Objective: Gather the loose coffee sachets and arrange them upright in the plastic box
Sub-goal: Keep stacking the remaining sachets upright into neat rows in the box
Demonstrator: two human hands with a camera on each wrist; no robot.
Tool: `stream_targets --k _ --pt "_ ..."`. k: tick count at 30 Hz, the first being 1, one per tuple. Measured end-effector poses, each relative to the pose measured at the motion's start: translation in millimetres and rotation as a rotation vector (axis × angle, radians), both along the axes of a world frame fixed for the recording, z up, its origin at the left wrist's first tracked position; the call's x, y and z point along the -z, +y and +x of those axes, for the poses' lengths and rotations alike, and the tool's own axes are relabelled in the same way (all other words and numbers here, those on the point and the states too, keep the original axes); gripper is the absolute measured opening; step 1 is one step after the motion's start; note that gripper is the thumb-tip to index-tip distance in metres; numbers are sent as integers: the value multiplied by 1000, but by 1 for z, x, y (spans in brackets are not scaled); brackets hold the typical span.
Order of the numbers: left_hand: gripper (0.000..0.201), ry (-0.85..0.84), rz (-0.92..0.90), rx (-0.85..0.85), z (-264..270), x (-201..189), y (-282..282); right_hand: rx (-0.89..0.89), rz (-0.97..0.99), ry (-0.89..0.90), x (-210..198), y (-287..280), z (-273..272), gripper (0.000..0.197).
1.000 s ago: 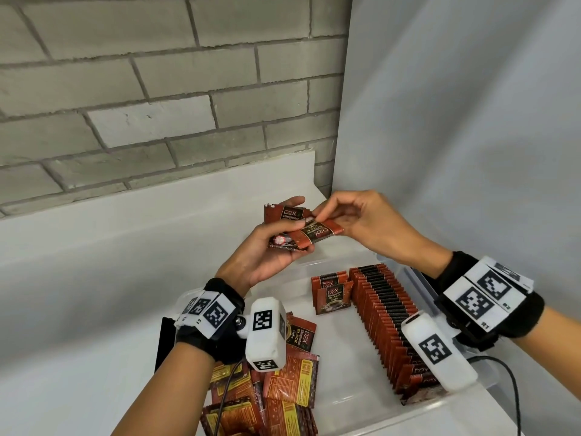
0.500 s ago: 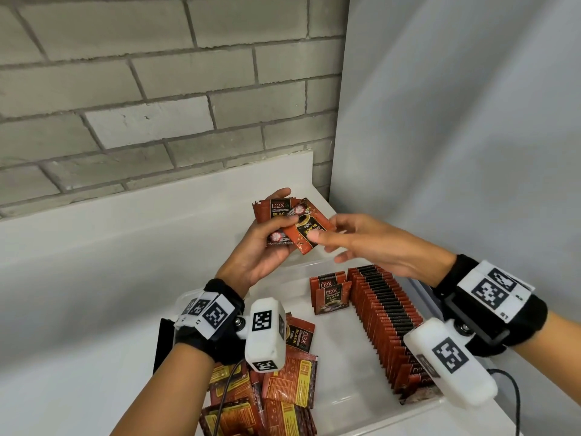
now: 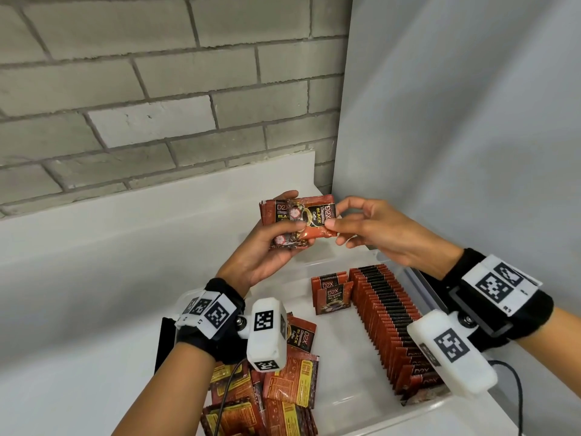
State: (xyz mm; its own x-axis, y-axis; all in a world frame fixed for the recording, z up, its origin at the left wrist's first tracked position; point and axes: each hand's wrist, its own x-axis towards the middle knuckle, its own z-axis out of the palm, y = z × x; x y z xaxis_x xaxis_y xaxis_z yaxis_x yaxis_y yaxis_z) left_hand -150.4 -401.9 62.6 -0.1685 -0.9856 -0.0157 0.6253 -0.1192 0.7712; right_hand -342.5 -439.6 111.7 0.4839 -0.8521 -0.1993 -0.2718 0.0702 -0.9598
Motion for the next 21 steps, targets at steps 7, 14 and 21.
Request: stream_targets --k 7,14,21 --pt "51 109 70 -55 2 -1 -1 -404 -228 338 -15 -1 -19 12" --pt "27 70 120 -93 -2 -7 3 -527 -612 808 6 8 3 12" --pt "29 61 127 -76 -2 -8 4 -502 -842 988 14 15 11 5"
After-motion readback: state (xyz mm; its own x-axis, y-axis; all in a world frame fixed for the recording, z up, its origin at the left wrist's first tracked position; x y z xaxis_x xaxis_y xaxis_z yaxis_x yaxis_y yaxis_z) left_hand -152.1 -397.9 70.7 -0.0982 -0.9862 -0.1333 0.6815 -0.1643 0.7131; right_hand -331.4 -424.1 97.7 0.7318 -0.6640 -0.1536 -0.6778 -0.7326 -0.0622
